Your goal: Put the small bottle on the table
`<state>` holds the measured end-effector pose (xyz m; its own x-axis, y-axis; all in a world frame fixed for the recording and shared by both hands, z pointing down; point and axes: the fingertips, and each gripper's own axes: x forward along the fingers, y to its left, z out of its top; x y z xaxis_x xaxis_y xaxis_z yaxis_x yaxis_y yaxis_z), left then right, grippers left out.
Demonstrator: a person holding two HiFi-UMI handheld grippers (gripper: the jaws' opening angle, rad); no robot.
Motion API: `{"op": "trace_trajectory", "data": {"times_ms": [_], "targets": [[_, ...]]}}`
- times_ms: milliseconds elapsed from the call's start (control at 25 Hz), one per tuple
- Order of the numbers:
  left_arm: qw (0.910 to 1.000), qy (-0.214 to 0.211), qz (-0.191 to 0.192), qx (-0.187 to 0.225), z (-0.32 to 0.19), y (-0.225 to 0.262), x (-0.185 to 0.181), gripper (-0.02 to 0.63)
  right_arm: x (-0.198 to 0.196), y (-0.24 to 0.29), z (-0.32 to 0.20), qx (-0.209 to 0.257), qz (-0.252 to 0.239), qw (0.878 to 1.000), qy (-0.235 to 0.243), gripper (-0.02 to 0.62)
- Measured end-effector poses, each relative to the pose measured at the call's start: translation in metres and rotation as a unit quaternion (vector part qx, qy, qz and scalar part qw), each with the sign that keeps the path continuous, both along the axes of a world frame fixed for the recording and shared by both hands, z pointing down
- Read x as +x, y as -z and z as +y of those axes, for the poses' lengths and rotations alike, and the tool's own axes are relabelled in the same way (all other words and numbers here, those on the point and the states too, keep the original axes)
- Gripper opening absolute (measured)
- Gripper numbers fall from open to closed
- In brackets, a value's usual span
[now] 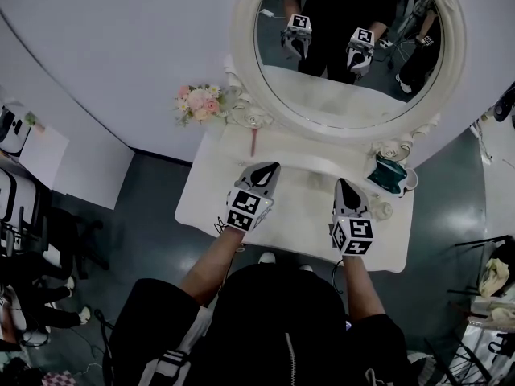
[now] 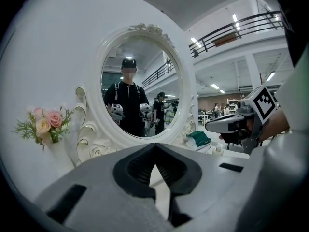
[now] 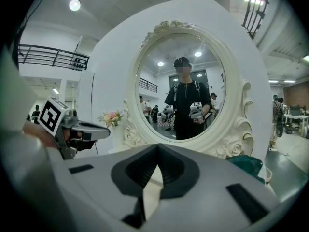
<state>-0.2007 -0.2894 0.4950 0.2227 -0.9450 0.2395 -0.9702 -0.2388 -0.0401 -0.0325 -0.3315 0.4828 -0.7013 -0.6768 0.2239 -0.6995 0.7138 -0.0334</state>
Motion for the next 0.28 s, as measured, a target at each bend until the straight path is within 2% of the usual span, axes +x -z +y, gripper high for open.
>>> {"op": "trace_trajectory", "data": {"times_ms": [280], "targets": [[1.0,-0.001,0.003,0.0,0.0005,-0.0009,0.0015,0.0,0.0021,-0.0014,0.0005,-0.002,0.002,1.0,0.0,0.0]]}}
